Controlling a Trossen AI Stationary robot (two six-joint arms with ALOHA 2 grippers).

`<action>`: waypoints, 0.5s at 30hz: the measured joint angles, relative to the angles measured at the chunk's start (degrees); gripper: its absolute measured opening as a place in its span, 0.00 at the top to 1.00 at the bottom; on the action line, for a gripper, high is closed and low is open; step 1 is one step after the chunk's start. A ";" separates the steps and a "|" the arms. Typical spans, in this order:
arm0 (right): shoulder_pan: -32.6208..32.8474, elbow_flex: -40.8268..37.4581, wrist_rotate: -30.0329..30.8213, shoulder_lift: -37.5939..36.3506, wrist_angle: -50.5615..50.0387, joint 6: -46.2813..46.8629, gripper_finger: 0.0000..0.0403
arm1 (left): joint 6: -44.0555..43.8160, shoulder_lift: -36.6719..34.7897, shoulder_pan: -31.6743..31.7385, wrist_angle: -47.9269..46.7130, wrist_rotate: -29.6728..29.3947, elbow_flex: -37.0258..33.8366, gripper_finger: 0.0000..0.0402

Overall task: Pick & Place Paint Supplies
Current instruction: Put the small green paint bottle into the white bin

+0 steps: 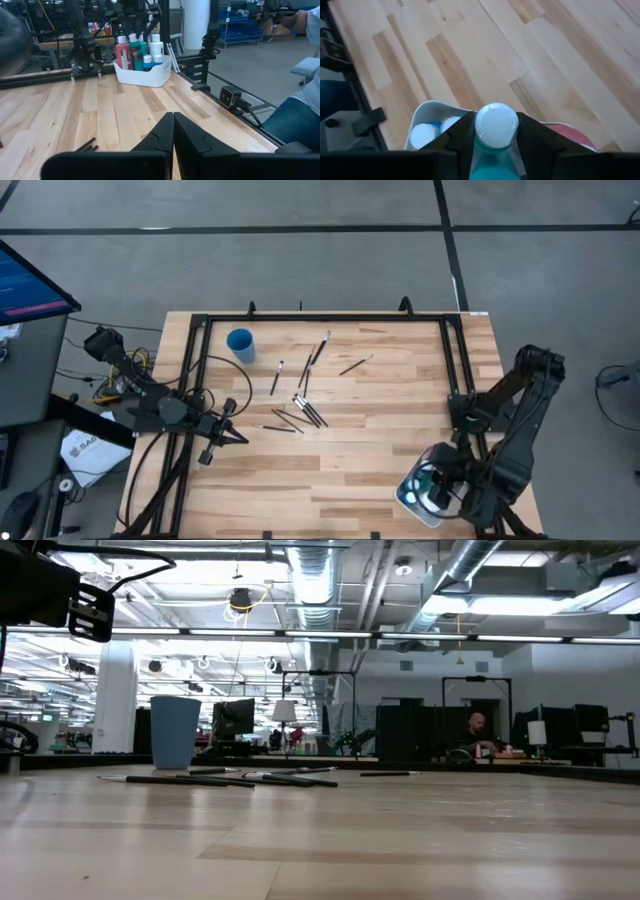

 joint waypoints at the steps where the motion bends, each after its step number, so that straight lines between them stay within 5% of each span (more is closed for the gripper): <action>1: -0.02 -0.01 -0.16 0.53 0.03 0.13 0.69 | -0.01 0.00 -0.01 0.00 -0.02 0.00 1.00; 15: -0.03 -0.02 -2.19 6.93 0.29 2.15 0.68 | -0.12 0.00 -0.02 0.31 0.03 0.00 1.00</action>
